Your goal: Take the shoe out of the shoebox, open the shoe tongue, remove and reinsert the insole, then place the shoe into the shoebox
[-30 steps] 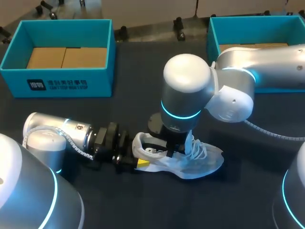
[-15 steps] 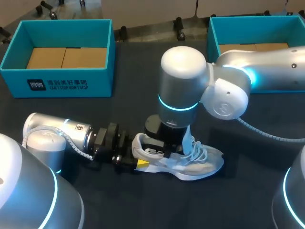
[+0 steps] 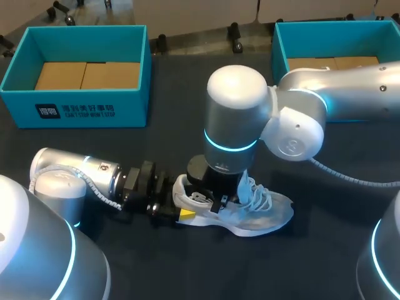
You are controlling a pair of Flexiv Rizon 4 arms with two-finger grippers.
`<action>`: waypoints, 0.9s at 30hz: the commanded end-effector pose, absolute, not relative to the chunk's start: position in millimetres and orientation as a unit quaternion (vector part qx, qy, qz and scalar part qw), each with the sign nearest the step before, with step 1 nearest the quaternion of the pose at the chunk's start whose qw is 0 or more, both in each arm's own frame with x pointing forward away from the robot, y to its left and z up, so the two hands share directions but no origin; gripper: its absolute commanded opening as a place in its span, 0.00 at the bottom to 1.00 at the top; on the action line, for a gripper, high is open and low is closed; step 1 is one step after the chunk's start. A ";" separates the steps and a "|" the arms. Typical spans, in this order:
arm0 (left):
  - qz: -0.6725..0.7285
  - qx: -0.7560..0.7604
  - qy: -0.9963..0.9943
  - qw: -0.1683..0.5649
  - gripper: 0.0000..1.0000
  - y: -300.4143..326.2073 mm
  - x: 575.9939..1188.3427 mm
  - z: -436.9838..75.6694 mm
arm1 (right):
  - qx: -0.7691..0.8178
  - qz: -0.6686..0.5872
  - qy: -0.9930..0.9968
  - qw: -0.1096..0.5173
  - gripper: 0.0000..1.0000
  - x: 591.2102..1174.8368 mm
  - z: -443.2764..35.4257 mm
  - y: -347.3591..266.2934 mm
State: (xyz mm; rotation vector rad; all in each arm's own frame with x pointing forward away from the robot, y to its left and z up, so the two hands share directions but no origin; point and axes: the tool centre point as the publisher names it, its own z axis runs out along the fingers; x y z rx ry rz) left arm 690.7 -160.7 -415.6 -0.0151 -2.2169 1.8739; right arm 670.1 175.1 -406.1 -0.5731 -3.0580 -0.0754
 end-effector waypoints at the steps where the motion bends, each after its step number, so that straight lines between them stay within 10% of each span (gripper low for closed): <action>1: 0.640 -0.004 -0.759 0.119 0.00 -161.3 691.9 -416.2 | -0.181 -0.031 -0.983 0.003 0.00 662.8 -393.1 177.7; 27: 0.640 -0.004 -0.759 0.119 0.00 -161.3 691.9 -416.2 | -0.166 -0.125 -0.973 -0.097 0.00 662.1 -354.0 160.4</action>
